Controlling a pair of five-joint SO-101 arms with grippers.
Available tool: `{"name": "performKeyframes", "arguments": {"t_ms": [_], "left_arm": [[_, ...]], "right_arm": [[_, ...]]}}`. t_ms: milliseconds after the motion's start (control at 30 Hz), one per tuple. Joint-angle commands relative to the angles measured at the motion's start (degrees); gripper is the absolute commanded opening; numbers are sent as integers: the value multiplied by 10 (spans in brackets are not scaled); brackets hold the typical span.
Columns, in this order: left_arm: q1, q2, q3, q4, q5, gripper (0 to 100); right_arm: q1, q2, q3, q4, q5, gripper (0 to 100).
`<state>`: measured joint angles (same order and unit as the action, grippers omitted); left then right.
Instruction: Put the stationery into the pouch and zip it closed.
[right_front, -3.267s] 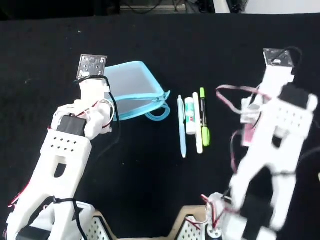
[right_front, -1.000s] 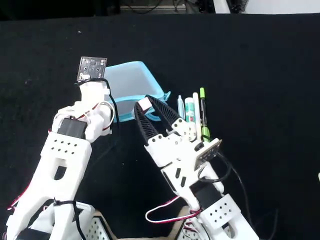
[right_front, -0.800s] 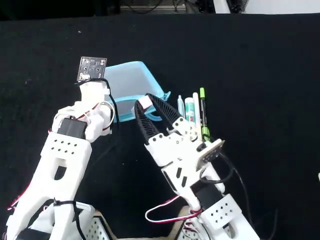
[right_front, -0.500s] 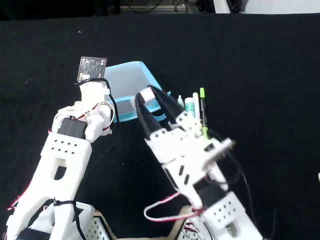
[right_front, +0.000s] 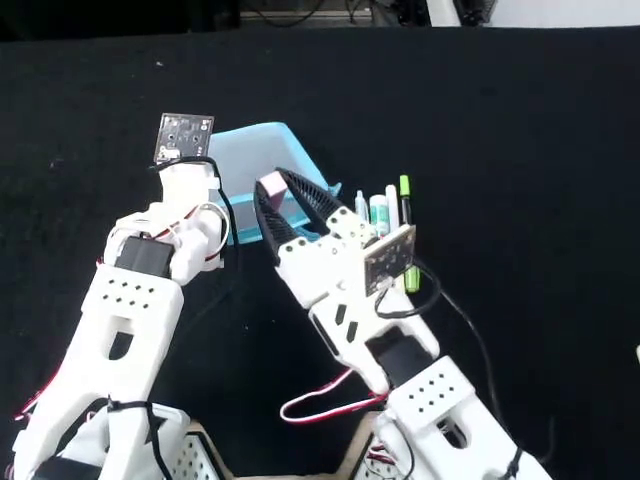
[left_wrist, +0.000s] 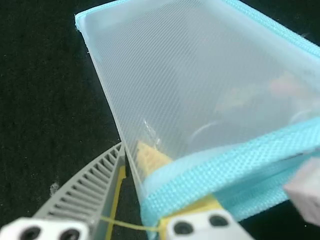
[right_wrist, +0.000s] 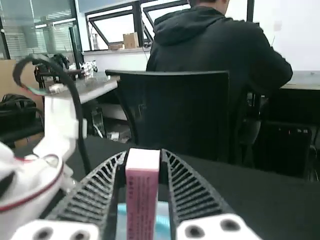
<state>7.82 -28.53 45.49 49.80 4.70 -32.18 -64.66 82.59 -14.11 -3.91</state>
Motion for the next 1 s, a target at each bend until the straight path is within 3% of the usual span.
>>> {"name": "performKeyframes", "arguments": {"t_ms": [0, 267, 700, 967], "left_arm": [[5, 9, 37, 4, 5, 30], [8, 9, 36, 4, 5, 30], [8, 9, 36, 4, 5, 30], [7, 9, 36, 4, 5, 30]], "right_arm": [[18, -28, 12, -7, -6, 11], [38, 10, 24, -17, -6, 11], [39, 291, -14, -249, -3, 11], [39, 256, 54, -317, -3, 11]]}}
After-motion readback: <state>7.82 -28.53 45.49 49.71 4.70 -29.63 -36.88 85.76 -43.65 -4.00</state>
